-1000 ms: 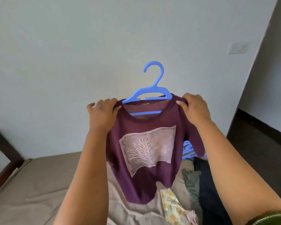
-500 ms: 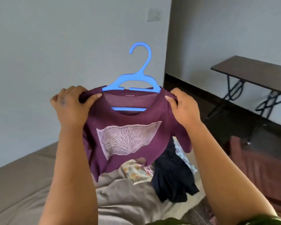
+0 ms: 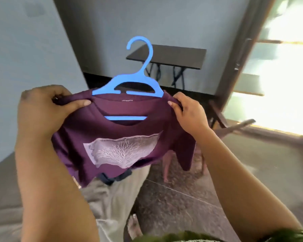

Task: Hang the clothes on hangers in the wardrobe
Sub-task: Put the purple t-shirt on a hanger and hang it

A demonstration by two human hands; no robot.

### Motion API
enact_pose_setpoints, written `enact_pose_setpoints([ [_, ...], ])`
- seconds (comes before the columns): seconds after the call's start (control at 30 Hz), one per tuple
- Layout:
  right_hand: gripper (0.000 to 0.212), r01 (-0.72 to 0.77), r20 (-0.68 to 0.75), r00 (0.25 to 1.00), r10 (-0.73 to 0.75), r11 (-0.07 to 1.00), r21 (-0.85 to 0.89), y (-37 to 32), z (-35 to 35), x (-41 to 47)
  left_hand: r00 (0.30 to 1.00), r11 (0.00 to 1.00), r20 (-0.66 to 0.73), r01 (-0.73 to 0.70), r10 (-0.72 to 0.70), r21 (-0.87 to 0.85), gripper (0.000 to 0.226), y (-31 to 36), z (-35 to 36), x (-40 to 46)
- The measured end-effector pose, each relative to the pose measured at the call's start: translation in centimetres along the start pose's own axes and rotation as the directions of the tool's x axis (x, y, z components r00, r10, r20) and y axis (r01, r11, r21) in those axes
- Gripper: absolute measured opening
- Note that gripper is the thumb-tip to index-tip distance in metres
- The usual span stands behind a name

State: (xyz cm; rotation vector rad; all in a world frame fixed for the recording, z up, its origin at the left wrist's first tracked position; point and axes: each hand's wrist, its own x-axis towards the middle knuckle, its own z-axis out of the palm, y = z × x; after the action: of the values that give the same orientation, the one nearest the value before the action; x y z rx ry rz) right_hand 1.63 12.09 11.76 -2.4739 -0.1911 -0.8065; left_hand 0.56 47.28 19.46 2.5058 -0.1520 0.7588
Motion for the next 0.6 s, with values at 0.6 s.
enact_pose_setpoints([
  [0.6,0.016,-0.431,-0.376,0.862,0.34,0.882,-0.19,34.3,-25.8,3.0,0.709,0.899,0.566,-0.239,0.42,-0.367,0.042,40.0,24.1,4.3],
])
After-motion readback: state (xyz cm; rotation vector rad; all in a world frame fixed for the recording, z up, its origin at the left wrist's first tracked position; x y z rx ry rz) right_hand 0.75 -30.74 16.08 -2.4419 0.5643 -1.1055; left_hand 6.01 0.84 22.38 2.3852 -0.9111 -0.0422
